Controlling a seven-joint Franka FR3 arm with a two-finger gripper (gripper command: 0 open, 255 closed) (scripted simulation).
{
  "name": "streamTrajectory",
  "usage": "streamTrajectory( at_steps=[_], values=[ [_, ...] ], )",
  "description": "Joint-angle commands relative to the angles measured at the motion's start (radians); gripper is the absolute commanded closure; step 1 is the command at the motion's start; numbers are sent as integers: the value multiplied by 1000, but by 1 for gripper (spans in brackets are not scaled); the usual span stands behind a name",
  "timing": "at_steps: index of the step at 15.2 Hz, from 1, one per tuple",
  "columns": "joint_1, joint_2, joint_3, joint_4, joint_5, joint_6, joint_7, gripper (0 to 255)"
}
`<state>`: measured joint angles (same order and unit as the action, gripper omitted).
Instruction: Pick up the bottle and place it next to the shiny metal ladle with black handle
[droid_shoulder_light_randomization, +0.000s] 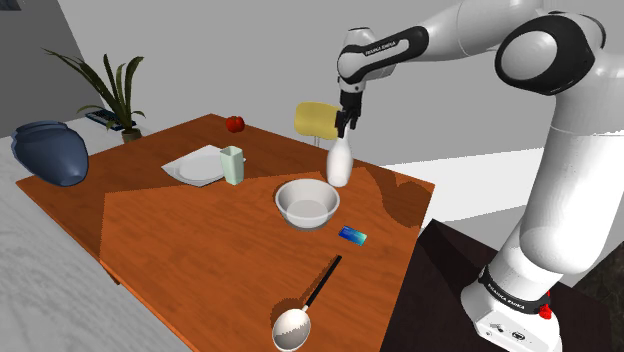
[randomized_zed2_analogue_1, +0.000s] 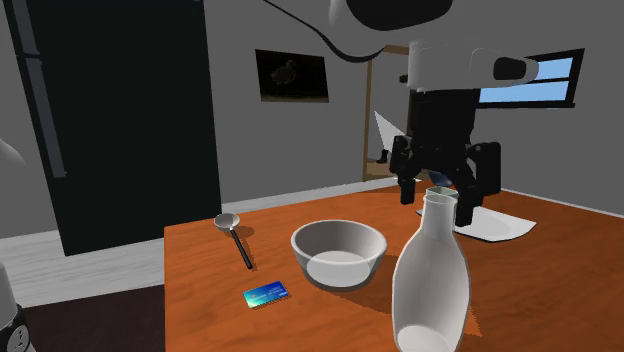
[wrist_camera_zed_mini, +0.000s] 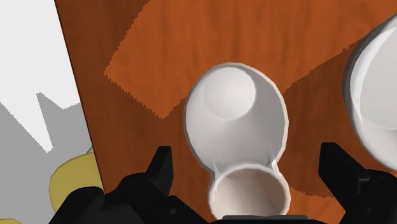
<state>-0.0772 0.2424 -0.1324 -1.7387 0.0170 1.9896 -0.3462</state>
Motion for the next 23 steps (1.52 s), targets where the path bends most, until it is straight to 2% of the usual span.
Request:
streamTrajectory(
  at_steps=[1,9,10,19,23],
  values=[
    [0,7,1,-12,1,20,0,0],
    [0,7,1,-12,1,20,0,0],
    [0,7,1,-12,1,20,0,255],
    [0,8,1,-12,1,20,0,255],
    [0,-5,0,25,-1,-29,1,255]
  ],
)
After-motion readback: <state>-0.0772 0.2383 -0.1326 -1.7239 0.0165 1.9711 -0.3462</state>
